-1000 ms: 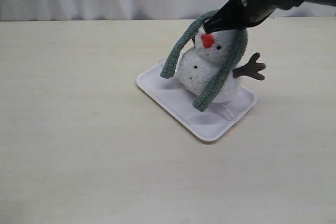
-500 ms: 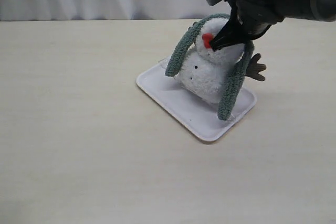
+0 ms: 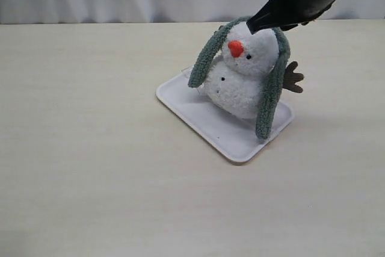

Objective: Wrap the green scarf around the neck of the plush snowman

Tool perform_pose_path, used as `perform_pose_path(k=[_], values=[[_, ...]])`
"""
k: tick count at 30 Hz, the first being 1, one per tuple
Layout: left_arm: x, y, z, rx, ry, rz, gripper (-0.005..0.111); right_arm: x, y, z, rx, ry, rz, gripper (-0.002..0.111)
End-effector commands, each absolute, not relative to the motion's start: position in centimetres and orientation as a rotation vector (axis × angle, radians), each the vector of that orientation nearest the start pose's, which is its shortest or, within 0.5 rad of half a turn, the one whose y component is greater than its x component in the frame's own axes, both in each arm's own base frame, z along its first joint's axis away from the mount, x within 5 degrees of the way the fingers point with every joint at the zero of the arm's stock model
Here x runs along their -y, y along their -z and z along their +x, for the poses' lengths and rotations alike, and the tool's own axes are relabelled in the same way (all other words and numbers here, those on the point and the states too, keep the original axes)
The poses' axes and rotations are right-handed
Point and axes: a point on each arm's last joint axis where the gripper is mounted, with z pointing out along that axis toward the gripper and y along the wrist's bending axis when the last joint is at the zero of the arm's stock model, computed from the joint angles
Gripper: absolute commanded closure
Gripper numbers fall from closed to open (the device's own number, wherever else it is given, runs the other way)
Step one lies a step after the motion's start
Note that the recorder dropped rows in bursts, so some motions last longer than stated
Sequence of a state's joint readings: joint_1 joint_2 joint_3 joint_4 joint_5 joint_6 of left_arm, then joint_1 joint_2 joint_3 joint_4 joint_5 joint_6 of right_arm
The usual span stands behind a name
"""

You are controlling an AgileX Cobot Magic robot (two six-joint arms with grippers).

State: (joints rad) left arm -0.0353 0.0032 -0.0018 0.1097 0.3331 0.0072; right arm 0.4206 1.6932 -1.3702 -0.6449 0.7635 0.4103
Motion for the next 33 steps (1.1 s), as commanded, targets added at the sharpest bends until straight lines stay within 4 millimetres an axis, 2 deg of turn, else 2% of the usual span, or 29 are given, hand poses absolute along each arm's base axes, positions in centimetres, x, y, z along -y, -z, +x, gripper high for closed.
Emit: perform_pose_path(k=[1, 2, 3, 4, 5, 7, 10, 14, 18, 22, 29, 31, 33], values=[[-0.1, -18.4, 5.4, -1.801, -0.08, 0.104, 0.107, -11.8, -31.7, 34.5, -2.315, 0.306, -0.459, 0.08], [-0.1, -18.4, 5.4, -1.801, -0.08, 0.104, 0.107, -11.8, -32.0, 34.3, -2.313, 0.291, -0.476, 0.086], [-0.1, -18.4, 5.4, -1.801, -0.08, 0.104, 0.107, -12.1, -32.3, 34.0, -2.31, 0.243, -0.509, 0.099], [-0.1, -18.4, 5.4, -1.801, -0.08, 0.104, 0.107, -12.3, -32.4, 33.8, -2.314, 0.216, -0.542, 0.104], [-0.1, -18.4, 5.4, -1.801, -0.08, 0.104, 0.107, -12.7, -32.2, 33.3, -2.334, 0.172, -0.643, 0.104], [-0.1, -18.4, 5.4, -1.801, -0.08, 0.104, 0.107, -13.0, -31.8, 32.8, -2.374, 0.128, -0.722, 0.104], [-0.1, -18.4, 5.4, -1.801, -0.08, 0.104, 0.107, -13.0, -32.1, 32.3, -2.392, 0.097, -0.736, 0.104], [-0.1, -18.4, 5.4, -1.801, -0.08, 0.104, 0.107, -12.8, -35.5, 30.6, -2.256, -0.019, -0.635, 0.104], [-0.1, -18.4, 5.4, -1.801, -0.08, 0.104, 0.107, -12.3, -37.5, 28.2, -2.107, -0.133, -0.563, 0.104], [-0.1, -18.4, 5.4, -1.801, -0.08, 0.104, 0.107, -11.8, -37.6, 27.0, -2.078, -0.161, -0.536, 0.104], [-0.2, -18.4, 5.4, -1.799, -0.112, 0.128, 0.107, -12.3, -37.4, 26.9, -2.085, -0.238, -0.521, 0.104], [-0.3, -18.7, 5.5, -1.766, -0.185, 0.186, 0.107, -12.3, -37.4, 26.9, -2.089, -0.236, -0.525, 0.104], [-0.2, -19.4, 5.6, -1.683, -0.174, 0.185, 0.107, -12.3, -37.4, 26.9, -2.088, -0.233, -0.528, 0.104]])
